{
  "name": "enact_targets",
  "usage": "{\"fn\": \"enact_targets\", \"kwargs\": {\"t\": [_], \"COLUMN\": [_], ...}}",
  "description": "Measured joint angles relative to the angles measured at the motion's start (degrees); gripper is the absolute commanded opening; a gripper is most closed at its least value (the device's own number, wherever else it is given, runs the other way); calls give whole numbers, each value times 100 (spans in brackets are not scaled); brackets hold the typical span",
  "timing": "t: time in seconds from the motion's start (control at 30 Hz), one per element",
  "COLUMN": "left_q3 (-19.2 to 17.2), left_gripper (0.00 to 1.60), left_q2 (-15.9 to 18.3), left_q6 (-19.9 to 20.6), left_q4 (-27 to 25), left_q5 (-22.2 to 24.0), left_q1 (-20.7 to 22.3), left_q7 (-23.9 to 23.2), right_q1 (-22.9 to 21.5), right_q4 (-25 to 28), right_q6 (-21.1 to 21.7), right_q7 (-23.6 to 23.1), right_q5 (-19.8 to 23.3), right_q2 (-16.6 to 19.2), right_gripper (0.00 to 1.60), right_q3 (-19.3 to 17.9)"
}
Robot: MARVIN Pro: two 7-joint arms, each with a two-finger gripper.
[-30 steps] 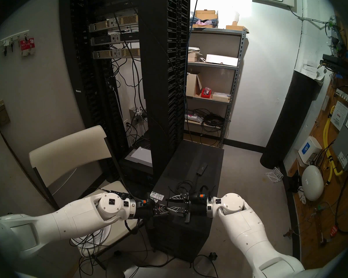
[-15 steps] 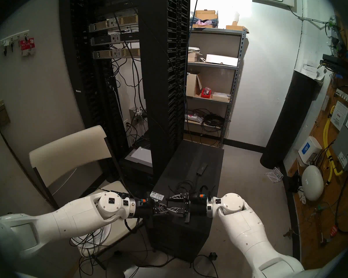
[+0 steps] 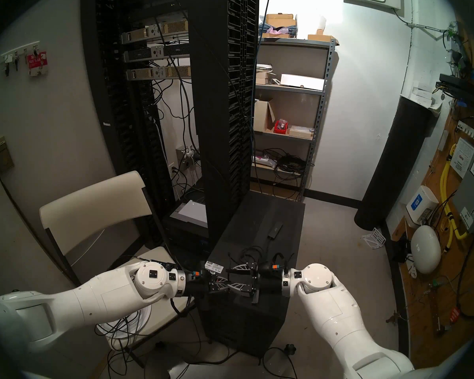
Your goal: Insert the cable into the workstation's USB slot
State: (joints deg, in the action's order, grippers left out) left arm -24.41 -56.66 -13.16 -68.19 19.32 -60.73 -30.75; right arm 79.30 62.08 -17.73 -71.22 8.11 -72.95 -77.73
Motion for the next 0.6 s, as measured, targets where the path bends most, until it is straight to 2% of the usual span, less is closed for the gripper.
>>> {"fn": "enact_targets", "kwargs": {"t": [0.43,0.6], "left_q3": [101,131], "left_gripper": [0,0], "left_q2": [-96,-105], "left_q6": [-170,-208], "left_q4": [247,315], "left_q5": [-23,-35], "left_q1": [210,281], "left_q7": [-434,-556], "right_q1": [30,46], "right_q4": [17,24], "right_q6": [7,77], "right_q7": [-7,-26], "right_q5": [-3,-4], "right_q2": [-4,-2], "right_gripper": [103,92], "right_q3": [-24,-35]}}
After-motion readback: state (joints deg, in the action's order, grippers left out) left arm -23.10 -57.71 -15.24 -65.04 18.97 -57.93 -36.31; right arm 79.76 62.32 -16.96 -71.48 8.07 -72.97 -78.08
